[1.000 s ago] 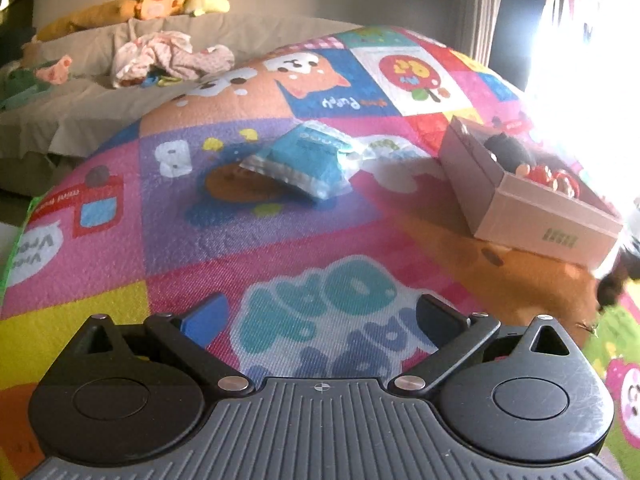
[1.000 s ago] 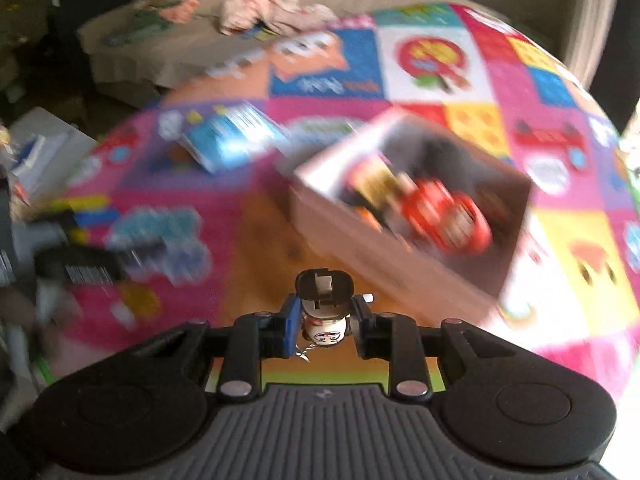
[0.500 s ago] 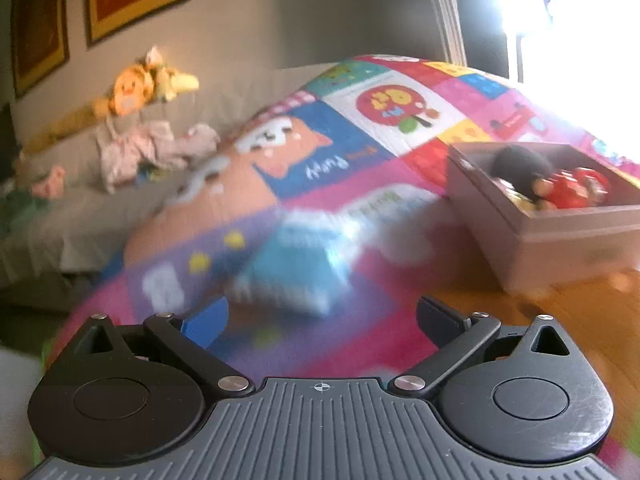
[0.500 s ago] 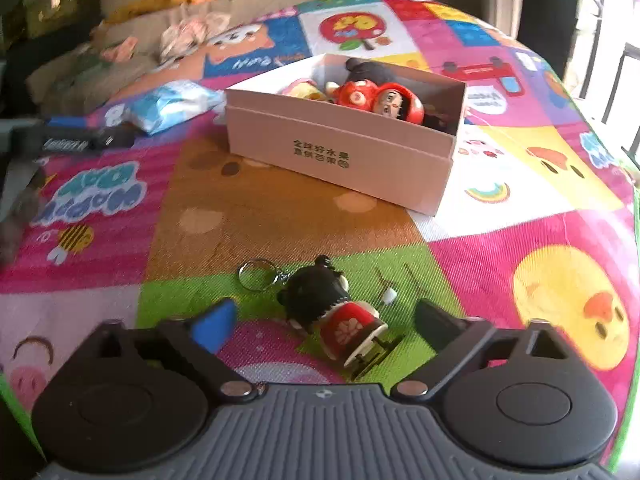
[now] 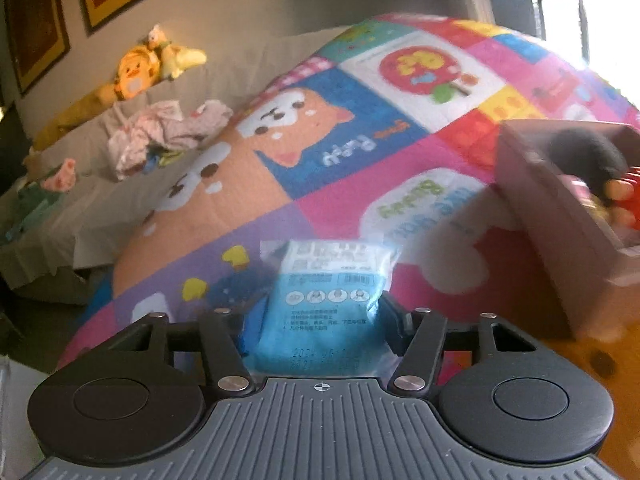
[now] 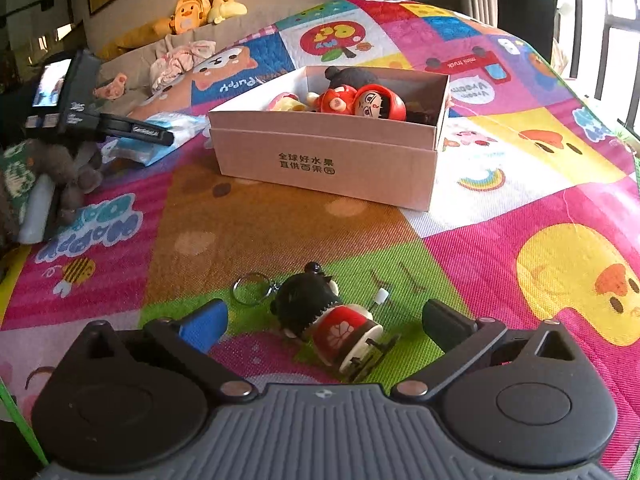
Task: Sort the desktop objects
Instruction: 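Grasp the blue packet with the left gripper while the right approaches the black-haired doll keychain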
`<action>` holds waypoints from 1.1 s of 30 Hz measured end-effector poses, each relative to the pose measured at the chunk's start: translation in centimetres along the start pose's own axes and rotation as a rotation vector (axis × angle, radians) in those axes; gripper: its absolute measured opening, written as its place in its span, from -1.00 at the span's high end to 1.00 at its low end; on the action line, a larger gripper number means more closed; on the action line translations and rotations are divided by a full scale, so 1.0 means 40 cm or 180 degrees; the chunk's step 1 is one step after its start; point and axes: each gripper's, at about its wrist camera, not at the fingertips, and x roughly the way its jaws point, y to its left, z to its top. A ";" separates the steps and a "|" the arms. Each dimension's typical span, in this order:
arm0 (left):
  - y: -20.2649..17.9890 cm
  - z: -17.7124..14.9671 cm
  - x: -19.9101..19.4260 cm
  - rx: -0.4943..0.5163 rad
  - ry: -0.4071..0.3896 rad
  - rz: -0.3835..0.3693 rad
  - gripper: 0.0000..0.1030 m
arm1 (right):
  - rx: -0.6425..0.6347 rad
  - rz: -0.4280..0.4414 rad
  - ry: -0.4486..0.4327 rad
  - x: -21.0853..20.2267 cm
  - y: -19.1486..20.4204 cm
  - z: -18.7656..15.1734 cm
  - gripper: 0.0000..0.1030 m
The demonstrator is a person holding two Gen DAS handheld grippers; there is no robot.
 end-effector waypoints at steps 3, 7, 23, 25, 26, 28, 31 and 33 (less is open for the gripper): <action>-0.016 -0.040 -0.109 -0.0058 -0.0153 -0.0184 -0.19 | -0.0044 -0.0026 0.0027 0.003 0.004 0.001 -1.00; -0.062 -0.103 -0.247 -0.0162 -0.0271 -0.0560 -0.21 | -0.0191 -0.0135 0.0089 0.013 0.025 0.001 -1.00; -0.173 -0.232 -0.311 -0.0212 -0.0093 -0.1009 -0.95 | -0.0232 -0.0428 0.0132 -0.043 0.011 -0.026 -1.00; -0.167 -0.232 -0.309 -0.0256 -0.0083 -0.1016 -0.95 | -0.0266 -0.0645 0.0131 -0.060 -0.003 -0.032 -1.00; -0.165 -0.231 -0.307 -0.0271 -0.0073 -0.1022 -0.95 | -0.0276 -0.0809 0.0133 -0.067 -0.010 -0.034 -1.00; -0.163 -0.230 -0.305 -0.0291 -0.0061 -0.1031 -0.95 | -0.0273 -0.1101 0.0104 -0.077 -0.023 -0.035 -1.00; -0.161 -0.232 -0.305 -0.0316 -0.0063 -0.1029 -0.95 | -0.0106 -0.1070 0.0022 -0.097 -0.035 -0.030 -1.00; -0.160 -0.232 -0.305 -0.0329 -0.0062 -0.1027 -0.95 | 0.0071 -0.0804 -0.0031 -0.105 -0.029 -0.022 -1.00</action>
